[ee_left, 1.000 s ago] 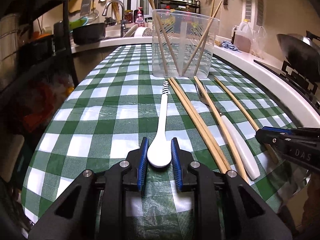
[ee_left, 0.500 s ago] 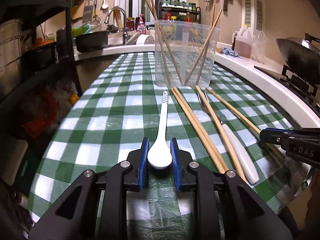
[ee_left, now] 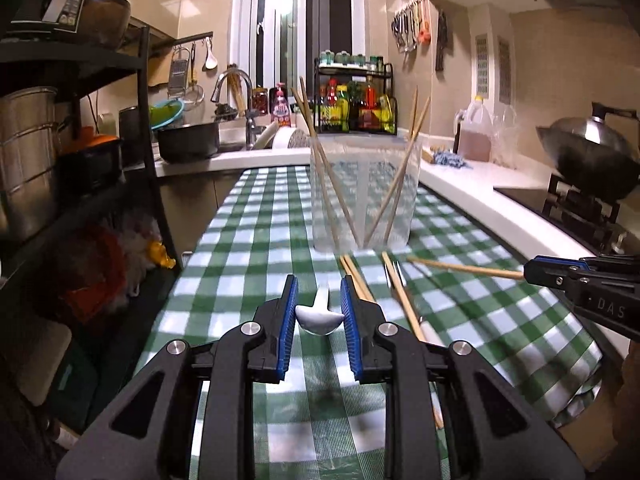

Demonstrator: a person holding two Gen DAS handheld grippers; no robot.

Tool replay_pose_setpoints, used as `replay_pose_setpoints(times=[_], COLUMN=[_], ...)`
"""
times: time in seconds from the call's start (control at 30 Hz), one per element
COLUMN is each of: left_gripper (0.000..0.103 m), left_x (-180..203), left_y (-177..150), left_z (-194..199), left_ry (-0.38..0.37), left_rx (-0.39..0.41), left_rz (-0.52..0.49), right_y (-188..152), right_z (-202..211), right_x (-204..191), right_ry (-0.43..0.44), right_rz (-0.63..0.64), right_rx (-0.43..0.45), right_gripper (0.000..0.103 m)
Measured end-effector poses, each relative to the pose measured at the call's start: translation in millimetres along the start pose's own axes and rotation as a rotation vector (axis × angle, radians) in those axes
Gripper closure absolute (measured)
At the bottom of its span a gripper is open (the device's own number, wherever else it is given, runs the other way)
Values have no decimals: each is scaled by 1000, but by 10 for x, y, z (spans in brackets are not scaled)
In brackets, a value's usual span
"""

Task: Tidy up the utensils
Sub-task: 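Lift the spoon with left tool while right tool lifts its chopstick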

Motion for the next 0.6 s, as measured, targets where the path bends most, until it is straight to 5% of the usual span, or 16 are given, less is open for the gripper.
replay_pose_setpoints(times=[0.6], left_gripper=[81], left_x=[-53], left_y=[816], left_z=[-241], left_ry=[-82], left_rx=[-47], left_rz=[38], right_y=[972], right_z=[408], right_x=[218], right_ry=[-19], right_rz=[29], right_rx=[148], right_gripper=[96])
Point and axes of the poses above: each gripper's, at about its wrist camera, not at the fingertips, and z roughly against the way its jaws point, x to its right, y to its top, the point moved 2 cm from there along -z, roughly the way its jaws point, and after that the axes turned 14 degrees about z, right-handed, at the moved point
